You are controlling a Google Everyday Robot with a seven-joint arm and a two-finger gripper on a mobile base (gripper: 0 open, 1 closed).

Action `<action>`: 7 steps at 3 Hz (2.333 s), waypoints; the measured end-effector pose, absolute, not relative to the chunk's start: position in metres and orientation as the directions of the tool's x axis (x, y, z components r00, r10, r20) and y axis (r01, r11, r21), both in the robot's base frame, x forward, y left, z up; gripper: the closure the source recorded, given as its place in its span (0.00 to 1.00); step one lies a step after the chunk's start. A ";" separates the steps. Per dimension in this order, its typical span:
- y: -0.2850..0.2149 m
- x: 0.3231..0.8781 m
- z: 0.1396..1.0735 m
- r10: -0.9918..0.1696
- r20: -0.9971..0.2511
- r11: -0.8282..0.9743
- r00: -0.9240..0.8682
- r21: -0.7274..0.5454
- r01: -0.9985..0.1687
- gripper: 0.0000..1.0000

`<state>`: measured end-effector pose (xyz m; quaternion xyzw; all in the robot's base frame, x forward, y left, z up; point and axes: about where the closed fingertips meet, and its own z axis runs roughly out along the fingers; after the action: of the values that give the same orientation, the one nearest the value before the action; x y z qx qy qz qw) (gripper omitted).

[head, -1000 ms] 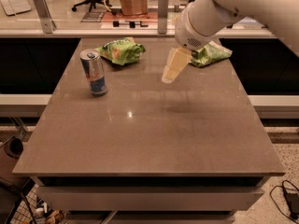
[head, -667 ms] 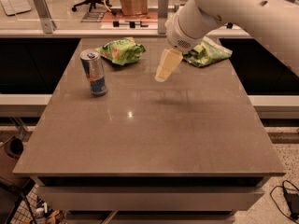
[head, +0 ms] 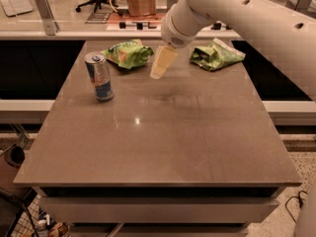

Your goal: Pick green rice chip bag

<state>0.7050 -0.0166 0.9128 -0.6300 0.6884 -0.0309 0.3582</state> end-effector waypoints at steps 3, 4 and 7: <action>0.034 0.723 0.898 -0.874 -0.472 0.139 0.112 -0.466 -0.874 0.00; 0.048 0.739 0.886 -0.881 -0.461 0.131 0.108 -0.457 -0.880 0.00; 0.084 0.791 0.847 -0.857 -0.497 0.117 0.138 -0.448 -0.886 0.18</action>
Offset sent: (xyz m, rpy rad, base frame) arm 0.0190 0.0652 -0.0160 0.0265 0.0369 0.1120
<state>0.7909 0.0838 0.8468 -0.6641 0.6563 0.0204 0.3576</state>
